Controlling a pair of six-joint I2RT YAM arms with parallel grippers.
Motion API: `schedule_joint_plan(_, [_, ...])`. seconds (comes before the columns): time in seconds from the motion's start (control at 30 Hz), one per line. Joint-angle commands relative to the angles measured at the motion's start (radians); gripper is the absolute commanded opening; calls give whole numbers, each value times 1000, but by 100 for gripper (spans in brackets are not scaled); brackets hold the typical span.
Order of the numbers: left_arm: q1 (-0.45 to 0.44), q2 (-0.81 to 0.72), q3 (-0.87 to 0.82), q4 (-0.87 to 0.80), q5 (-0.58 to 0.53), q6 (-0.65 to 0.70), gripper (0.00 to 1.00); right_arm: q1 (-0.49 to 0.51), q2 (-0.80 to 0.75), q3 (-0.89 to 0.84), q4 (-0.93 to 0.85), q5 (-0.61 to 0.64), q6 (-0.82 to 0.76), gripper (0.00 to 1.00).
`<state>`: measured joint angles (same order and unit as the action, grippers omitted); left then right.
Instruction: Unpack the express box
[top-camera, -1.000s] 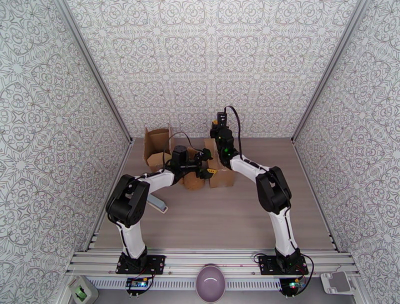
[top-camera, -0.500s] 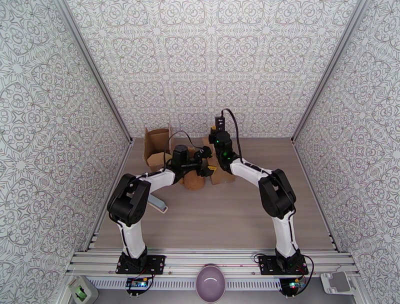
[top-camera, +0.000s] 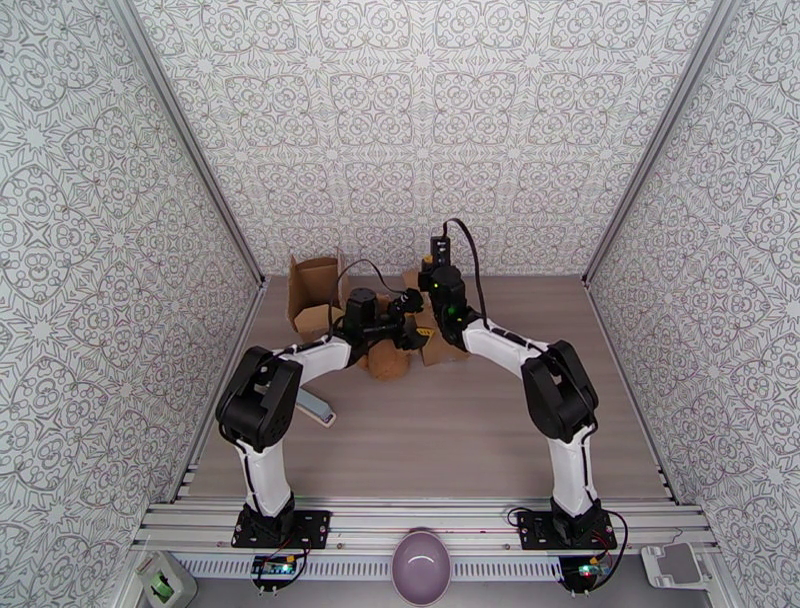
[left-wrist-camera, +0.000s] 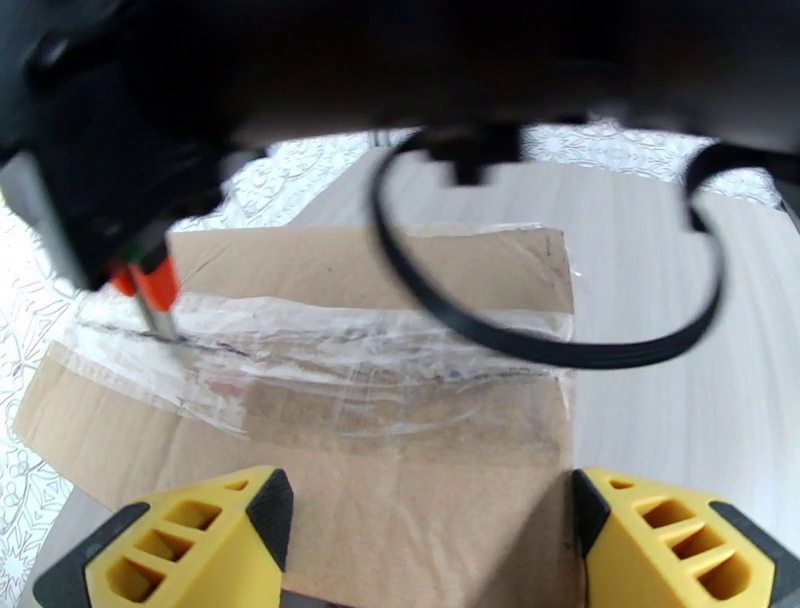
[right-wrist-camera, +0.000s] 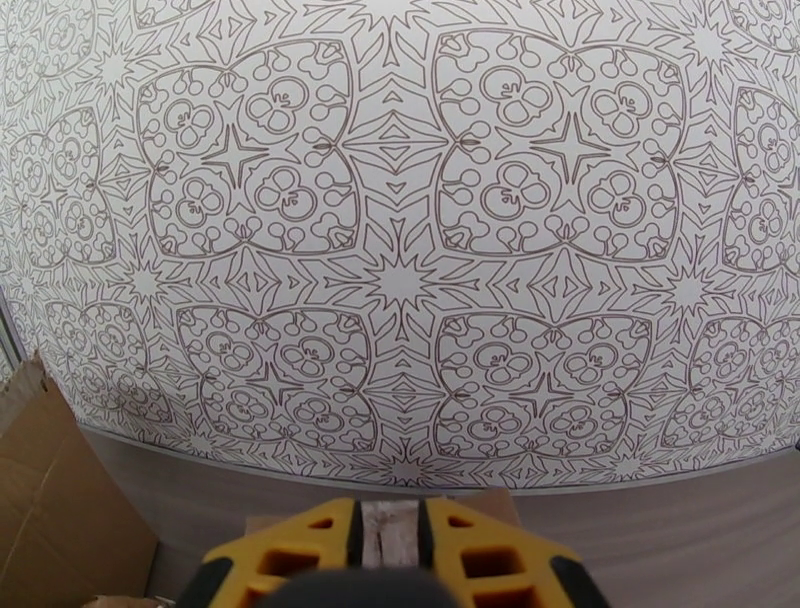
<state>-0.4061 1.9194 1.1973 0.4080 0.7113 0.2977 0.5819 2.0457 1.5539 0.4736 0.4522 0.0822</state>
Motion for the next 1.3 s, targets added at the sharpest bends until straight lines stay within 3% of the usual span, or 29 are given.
schedule_joint_plan(0.0, [6, 39, 14, -76, -119, -61, 76, 6, -64, -42, -34, 32, 7, 0])
schedule_joint_plan(0.83, [-21, 40, 49, -106, -225, -66, 76, 29, -160, -78, -194, 53, 29, 0])
schedule_joint_plan(1.27, [-27, 42, 57, -96, -295, -93, 76, 35, -197, -61, -344, 59, 122, 0])
